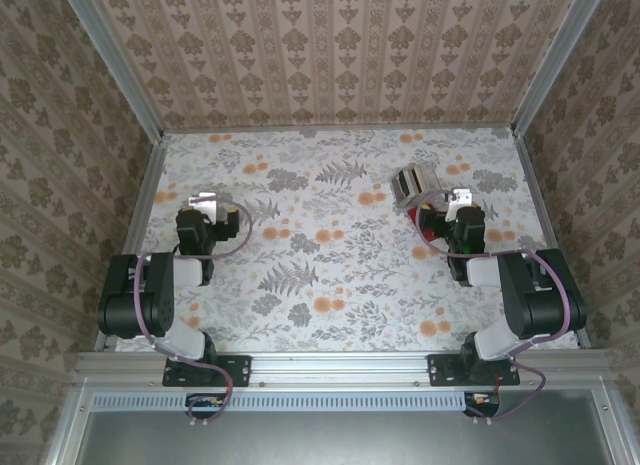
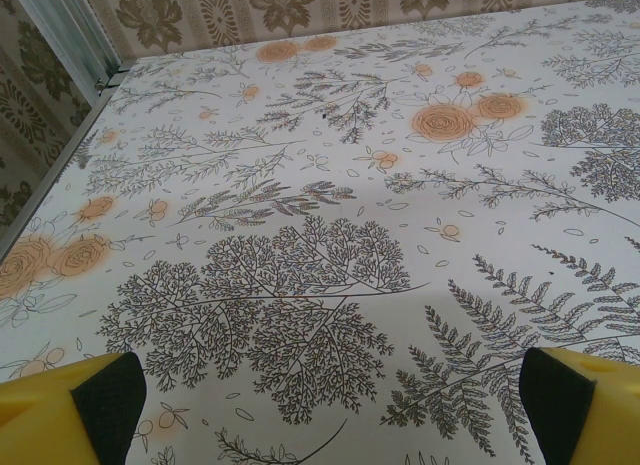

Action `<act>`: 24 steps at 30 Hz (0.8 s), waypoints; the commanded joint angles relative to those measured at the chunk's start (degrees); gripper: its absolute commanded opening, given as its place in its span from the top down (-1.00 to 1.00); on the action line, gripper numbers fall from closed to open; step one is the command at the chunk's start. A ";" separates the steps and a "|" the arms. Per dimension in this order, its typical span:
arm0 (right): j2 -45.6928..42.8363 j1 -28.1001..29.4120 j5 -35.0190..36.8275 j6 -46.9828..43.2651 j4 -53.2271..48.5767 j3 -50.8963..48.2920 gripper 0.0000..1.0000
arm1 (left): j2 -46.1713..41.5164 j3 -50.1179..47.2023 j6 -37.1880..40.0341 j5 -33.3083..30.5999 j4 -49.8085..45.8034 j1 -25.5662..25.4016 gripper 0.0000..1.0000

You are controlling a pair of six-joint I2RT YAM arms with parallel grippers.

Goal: Put the credit cards into the card holder

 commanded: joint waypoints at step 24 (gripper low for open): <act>-22.89 -1.59 9.86 22.05 -55.98 17.05 -1.00 | -14.19 32.44 -32.78 -27.51 -72.06 -8.80 -1.00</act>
